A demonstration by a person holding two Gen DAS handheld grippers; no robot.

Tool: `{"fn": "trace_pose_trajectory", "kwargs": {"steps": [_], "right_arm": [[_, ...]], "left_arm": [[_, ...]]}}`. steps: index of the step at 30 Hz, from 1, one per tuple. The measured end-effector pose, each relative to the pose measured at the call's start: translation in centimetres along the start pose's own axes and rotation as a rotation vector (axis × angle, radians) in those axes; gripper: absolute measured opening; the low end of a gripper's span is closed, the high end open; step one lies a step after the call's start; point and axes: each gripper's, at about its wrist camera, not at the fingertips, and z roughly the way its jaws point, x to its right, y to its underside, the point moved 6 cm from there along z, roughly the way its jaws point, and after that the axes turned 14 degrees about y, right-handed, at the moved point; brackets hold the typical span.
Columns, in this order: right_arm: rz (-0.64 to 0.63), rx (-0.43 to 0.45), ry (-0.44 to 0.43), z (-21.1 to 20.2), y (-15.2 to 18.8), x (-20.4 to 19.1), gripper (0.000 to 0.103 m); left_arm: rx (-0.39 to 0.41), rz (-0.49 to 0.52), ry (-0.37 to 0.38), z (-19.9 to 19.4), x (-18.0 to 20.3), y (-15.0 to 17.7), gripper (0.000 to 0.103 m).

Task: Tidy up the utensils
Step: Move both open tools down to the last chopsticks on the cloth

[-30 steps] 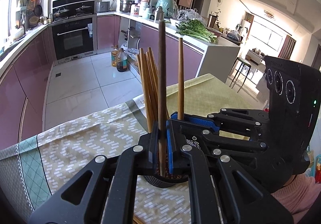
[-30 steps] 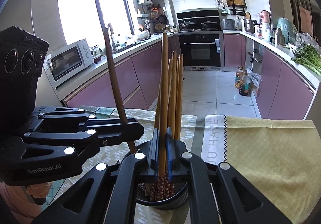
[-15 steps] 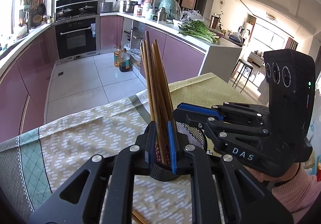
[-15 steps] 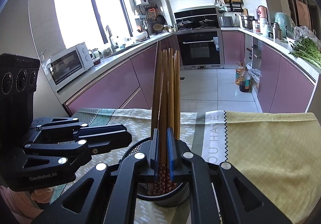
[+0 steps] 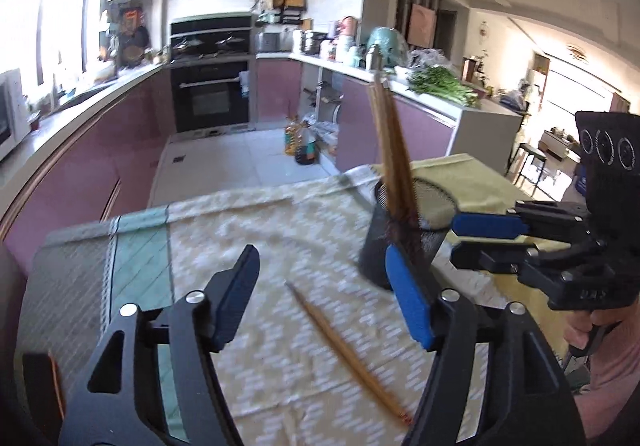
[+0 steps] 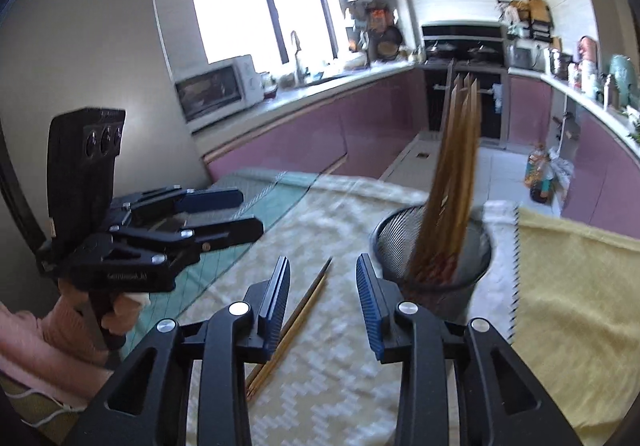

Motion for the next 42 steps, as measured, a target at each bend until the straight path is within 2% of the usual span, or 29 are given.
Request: {"fn": "trace_pose_trajectory", "kwargs": {"steps": [3,7,11,23,42], "right_arm": [[0.008,-0.079,-0.022,2.0,2.0,-1.1,0.032],[0.015,-0.165,-0.019,4.2,4.6,-2.4,0.032],[0.024,-0.214,-0.012,5.3,6.4,-3.4,0.032],[-0.024,-0.246,0.04,6.4,7.3,-5.1,0.032],[0.004,-0.262,0.081,6.2,7.3,-4.1,0.028]], "left_arm": [[-0.038,-0.039,-0.051,0.0,-1.5,2.6,0.076],[-0.073,-0.106,-0.069,0.3,-3.3,5.4,0.085],[-0.093,-0.13,-0.096,0.3,-4.2,7.2,0.085],[-0.114,-0.127,-0.108,1.0,-3.7,8.3,0.081],[-0.147,-0.145,-0.1,1.7,-4.1,9.0,0.075]]}}
